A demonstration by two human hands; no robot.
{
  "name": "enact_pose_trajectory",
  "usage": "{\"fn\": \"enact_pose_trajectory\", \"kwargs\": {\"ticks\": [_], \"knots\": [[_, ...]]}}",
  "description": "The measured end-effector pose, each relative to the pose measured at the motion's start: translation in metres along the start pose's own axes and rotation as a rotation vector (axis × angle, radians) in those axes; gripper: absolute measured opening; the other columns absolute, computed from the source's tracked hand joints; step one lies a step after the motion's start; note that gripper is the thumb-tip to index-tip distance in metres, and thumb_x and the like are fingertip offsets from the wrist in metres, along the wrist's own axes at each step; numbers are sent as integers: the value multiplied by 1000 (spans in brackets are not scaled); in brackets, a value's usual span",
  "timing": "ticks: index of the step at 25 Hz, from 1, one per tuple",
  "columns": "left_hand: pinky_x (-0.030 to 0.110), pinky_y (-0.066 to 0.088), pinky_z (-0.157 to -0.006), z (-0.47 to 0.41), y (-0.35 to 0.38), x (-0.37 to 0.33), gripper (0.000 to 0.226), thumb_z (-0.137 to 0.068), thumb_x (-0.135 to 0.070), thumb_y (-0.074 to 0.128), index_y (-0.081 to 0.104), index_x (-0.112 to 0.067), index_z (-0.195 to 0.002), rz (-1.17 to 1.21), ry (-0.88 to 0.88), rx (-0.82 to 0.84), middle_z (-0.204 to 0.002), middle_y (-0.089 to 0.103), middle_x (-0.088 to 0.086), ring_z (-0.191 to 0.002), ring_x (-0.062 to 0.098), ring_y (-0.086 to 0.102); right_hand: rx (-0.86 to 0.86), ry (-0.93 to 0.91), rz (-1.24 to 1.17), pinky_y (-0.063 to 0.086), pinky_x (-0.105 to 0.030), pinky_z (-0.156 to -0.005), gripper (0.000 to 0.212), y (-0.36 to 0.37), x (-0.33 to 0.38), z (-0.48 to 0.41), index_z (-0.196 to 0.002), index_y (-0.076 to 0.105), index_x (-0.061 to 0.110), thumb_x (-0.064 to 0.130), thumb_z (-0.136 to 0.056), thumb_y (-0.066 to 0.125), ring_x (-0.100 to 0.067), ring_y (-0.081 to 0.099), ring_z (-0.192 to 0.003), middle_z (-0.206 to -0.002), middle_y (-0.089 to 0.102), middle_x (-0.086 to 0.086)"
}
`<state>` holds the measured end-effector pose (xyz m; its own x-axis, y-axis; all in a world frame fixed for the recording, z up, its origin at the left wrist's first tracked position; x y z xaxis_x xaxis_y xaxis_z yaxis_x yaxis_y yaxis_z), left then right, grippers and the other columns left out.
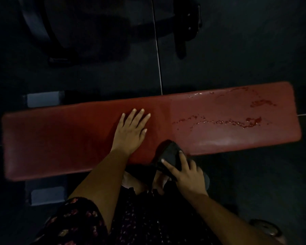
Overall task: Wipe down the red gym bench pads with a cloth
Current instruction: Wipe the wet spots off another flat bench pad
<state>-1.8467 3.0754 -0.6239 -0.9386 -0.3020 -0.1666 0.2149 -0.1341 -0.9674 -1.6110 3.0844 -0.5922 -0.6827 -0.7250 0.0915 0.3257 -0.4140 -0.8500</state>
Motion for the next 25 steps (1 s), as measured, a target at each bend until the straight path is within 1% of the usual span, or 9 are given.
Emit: {"fn": "enact_pose_trajectory", "kwargs": {"ticks": [4, 6, 8, 12, 15, 17, 20, 23, 25], "knots": [[52, 20, -117, 1, -1, -6, 57, -97, -36, 30, 28, -23, -153, 44, -60, -41, -158, 29, 1, -145, 25, 26, -182, 26, -14, 52, -42, -57, 91, -40, -4, -39, -141, 40, 46, 30, -63, 83, -39, 57, -84, -140, 43, -19], [54, 25, -114, 0, -3, -7, 56, -94, -34, 37, 37, -21, -149, 57, -54, -90, -156, 31, 2, -141, 28, 32, -130, 63, -2, 52, -45, -70, 72, -65, 1, -71, -146, 27, 50, 26, -88, 62, -40, 50, -102, -150, 28, -16], [55, 30, -111, -1, -5, -9, 55, -92, -33, 40, 44, -19, -146, 62, -40, -101, -153, 36, 5, -136, 31, 38, -97, 75, 24, 49, -45, -80, 61, -89, -2, -107, -148, 16, 50, 28, -98, 44, -38, 42, -112, -153, 15, -13], [56, 35, -107, -5, -8, -11, 55, -93, -33, 37, 45, -19, -145, 23, -70, -21, -146, 48, 8, -134, 33, 44, -126, 137, 90, 47, -44, -81, 59, -132, -16, -179, -148, 21, 49, 27, -99, 45, -36, 41, -116, -151, 19, -11], [53, 23, -114, -4, -10, -21, 56, -97, -33, 41, 31, -22, -152, 67, -220, 67, -157, 32, 4, -145, 29, 27, -19, 227, 9, 47, -45, -85, 59, -143, -28, -205, -147, 25, 47, 25, -98, 48, -36, 40, -119, -148, 23, -11], [54, 21, -115, -3, -11, -30, 57, -97, -34, 41, 31, -21, -152, 90, -277, 79, -159, 28, 3, -146, 29, 23, -24, 286, -85, 48, -47, -84, 63, -136, -31, -192, -149, 23, 46, 24, -96, 49, -38, 41, -118, -147, 22, -12], [58, 25, -112, -6, -18, -41, 56, -93, -37, 36, 42, -21, -146, 21, -191, 3, -157, 33, 4, -142, 30, 33, -78, 298, -147, 51, -49, -82, 72, -107, -27, -143, -151, 12, 45, 23, -95, 52, -41, 44, -112, -151, 13, -19], [55, -5, -117, -16, -18, -43, 59, -98, -43, 35, 22, -28, -154, -4, -127, 54, -164, 10, -1, -150, 23, 10, -25, 262, -128, 51, -47, -82, 81, -63, -29, -77, -150, -2, 48, 26, -95, 53, -41, 45, -111, -153, 7, -22], [54, -12, -116, -26, -18, -45, 65, -99, -47, 35, 9, -31, -156, 9, -109, 83, -164, -4, -3, -151, 20, -5, -11, 252, -81, 52, -49, -76, 88, -34, -31, -29, -149, 0, 50, 30, -89, 61, -41, 47, -108, -153, 13, -24]]}}
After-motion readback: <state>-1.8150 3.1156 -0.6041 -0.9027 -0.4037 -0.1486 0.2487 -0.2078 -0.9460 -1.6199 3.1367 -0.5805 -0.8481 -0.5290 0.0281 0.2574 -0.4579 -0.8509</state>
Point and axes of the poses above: each hand's wrist, its own z-axis away from the middle knuckle, its own y-axis out of the palm, x = y × z, the point moved 6 cm from there along -z, towards the middle knuckle
